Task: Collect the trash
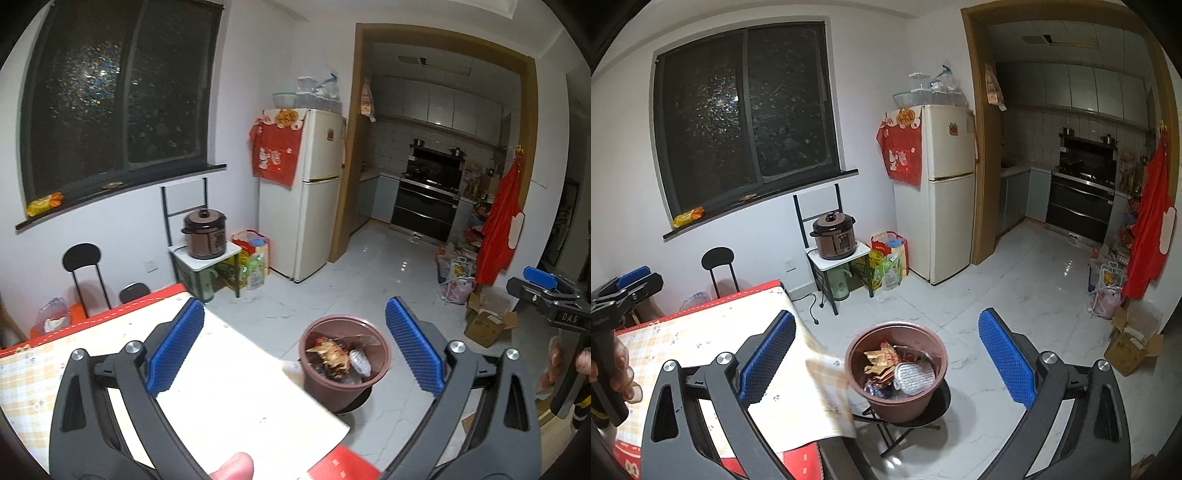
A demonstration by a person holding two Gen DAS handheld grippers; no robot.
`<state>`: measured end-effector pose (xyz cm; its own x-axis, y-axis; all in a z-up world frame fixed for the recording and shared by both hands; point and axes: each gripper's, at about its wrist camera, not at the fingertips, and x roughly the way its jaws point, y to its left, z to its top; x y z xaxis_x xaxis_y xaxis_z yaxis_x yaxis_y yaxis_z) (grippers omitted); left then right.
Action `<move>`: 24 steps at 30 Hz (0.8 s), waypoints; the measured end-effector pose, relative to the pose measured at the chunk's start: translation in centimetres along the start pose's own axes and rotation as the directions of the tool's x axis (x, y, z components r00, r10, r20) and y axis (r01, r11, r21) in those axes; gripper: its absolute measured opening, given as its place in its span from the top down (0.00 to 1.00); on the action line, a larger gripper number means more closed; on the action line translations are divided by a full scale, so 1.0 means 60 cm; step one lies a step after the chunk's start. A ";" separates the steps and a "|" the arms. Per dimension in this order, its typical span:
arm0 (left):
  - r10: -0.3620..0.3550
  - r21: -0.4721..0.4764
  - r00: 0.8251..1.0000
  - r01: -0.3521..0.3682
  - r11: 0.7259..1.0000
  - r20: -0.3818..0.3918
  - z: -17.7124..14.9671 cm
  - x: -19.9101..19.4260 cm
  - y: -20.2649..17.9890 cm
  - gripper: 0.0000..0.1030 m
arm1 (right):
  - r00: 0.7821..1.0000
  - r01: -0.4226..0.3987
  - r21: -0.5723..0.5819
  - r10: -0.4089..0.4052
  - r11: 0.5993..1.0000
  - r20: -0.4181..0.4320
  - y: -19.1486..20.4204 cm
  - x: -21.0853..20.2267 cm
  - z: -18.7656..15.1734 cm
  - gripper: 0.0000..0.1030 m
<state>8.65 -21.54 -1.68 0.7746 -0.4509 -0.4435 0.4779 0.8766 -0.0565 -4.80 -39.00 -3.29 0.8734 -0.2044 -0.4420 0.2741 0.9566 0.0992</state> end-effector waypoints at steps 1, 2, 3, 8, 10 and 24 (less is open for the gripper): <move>0.009 0.002 1.000 -0.009 1.000 0.002 -0.006 -0.014 0.007 0.06 | 1.000 -0.001 -0.001 0.001 1.000 0.000 0.008 -0.005 -0.004 0.05; 0.017 0.003 1.000 -0.018 1.000 0.003 -0.012 -0.030 0.014 0.06 | 1.000 -0.001 -0.004 0.001 1.000 0.001 0.017 -0.012 -0.008 0.05; 0.022 0.004 1.000 -0.022 1.000 0.005 -0.014 -0.040 0.020 0.06 | 1.000 0.000 -0.007 0.000 1.000 0.002 0.026 -0.018 -0.011 0.05; 0.040 -0.001 0.999 -0.040 0.999 0.011 -0.033 -0.088 0.049 0.06 | 1.000 0.002 -0.012 -0.002 1.000 0.008 0.063 -0.045 -0.028 0.05; 0.050 -0.004 0.999 -0.050 0.999 0.013 -0.040 -0.109 0.060 0.06 | 1.000 0.002 -0.013 -0.002 1.000 0.010 0.075 -0.051 -0.031 0.05; 0.079 -0.003 0.997 -0.079 0.997 0.024 -0.065 -0.185 0.095 0.06 | 1.000 0.013 -0.025 -0.013 1.000 0.014 0.125 -0.078 -0.044 0.05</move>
<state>1.16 -10.87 -0.54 0.8198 -0.3838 -0.4251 0.4137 0.9101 -0.0239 -7.90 -30.30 -2.80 0.8755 -0.2198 -0.4303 0.2754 0.9587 0.0706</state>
